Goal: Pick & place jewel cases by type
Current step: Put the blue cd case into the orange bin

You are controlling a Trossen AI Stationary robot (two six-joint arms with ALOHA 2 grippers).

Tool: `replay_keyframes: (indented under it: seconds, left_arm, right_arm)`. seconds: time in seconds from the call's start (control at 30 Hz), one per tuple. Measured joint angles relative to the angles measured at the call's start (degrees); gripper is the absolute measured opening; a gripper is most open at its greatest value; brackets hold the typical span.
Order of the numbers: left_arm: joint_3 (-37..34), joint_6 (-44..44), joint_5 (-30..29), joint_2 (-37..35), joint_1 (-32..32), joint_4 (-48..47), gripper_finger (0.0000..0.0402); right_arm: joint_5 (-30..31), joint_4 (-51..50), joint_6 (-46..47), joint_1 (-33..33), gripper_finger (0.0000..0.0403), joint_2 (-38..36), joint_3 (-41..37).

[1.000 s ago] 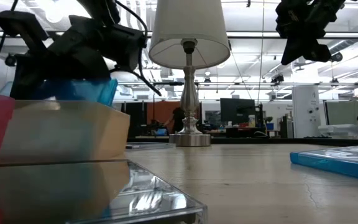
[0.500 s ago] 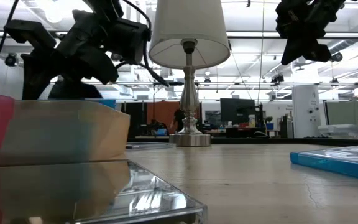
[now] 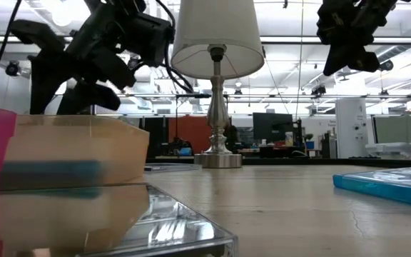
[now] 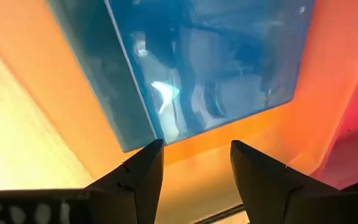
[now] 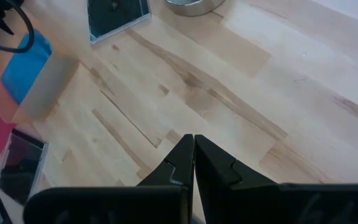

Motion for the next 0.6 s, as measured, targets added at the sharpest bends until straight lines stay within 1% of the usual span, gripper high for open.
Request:
replay_keyframes:
  seconds: [0.17,0.37,0.47,0.6]
  left_arm:
    - [3.93,-3.67,3.24,0.00,-0.43,-0.98,0.0168]
    - [10.61,-7.92,7.78,0.00,-0.81,-0.83,0.0164]
    - [14.19,-9.10,9.66,0.00,-0.88,0.06,0.0143]
    - [18.23,-10.35,13.15,0.00,-0.87,3.74,0.0090]
  right_arm:
    - [-0.84,-0.02,-1.96,1.43,0.0008,0.00,0.00]
    - [-1.06,-0.02,-2.09,5.74,0.0008,-0.01,0.00]
    - [-1.39,-0.02,-1.27,8.75,0.0008,-0.02,0.00]
    - [-2.57,-0.03,0.78,13.26,0.0008,-0.02,-0.02]
